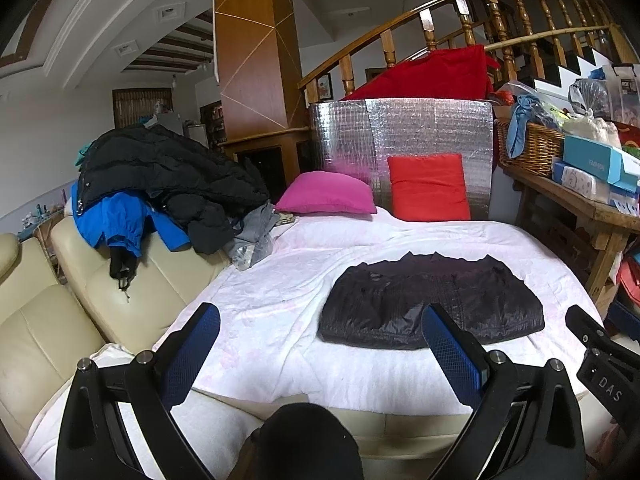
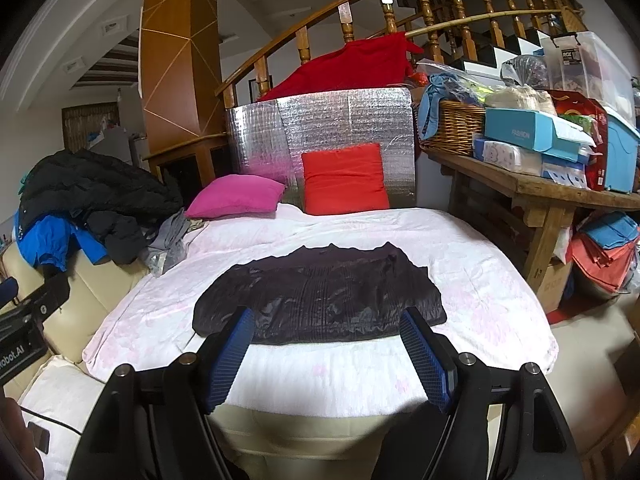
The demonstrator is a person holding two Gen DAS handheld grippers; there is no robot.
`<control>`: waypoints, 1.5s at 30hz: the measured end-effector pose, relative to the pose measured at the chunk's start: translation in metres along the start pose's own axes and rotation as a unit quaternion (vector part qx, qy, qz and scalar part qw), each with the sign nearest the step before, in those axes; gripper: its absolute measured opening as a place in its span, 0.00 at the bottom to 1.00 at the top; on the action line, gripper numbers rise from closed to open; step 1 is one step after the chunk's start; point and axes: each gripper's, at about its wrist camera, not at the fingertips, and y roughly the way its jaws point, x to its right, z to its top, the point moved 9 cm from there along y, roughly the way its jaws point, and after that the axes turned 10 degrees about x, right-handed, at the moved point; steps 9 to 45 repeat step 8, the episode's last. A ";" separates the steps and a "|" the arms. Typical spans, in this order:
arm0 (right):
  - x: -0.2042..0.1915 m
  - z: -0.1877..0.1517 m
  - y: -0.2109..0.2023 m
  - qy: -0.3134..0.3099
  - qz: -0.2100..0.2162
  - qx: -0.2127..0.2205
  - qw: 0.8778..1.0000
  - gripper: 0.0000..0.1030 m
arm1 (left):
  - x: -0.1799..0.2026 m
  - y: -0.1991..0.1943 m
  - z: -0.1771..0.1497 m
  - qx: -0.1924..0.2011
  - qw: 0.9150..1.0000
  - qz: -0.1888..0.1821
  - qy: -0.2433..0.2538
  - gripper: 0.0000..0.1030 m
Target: Fold large clothes
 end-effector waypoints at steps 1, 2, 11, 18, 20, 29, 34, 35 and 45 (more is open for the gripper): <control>0.001 0.002 0.005 0.000 0.000 -0.001 1.000 0.76 | 0.003 0.005 0.001 -0.004 1.000 -0.007 -0.001 0.98; 0.003 0.003 0.010 0.000 -0.001 -0.003 1.000 0.76 | 0.006 0.011 0.001 -0.008 1.000 -0.015 -0.002 0.98; 0.041 0.024 0.058 0.015 -0.026 -0.010 1.000 0.76 | -0.012 0.073 0.020 -0.023 0.999 -0.023 -0.042 0.98; 0.041 0.024 0.058 0.015 -0.026 -0.010 1.000 0.76 | -0.012 0.073 0.020 -0.023 0.999 -0.023 -0.042 0.98; 0.041 0.024 0.058 0.015 -0.026 -0.010 1.000 0.76 | -0.012 0.073 0.020 -0.023 0.999 -0.023 -0.042 0.98; 0.041 0.024 0.058 0.015 -0.026 -0.010 1.000 0.76 | -0.012 0.073 0.020 -0.023 0.999 -0.023 -0.042 0.98; 0.041 0.024 0.058 0.015 -0.026 -0.010 1.000 0.76 | -0.012 0.073 0.020 -0.023 0.999 -0.023 -0.042 0.98; 0.041 0.024 0.058 0.015 -0.026 -0.010 1.000 0.76 | -0.012 0.073 0.020 -0.023 0.999 -0.023 -0.042 0.98; 0.041 0.024 0.058 0.015 -0.026 -0.010 1.000 0.76 | -0.012 0.073 0.020 -0.023 0.999 -0.023 -0.042 0.98</control>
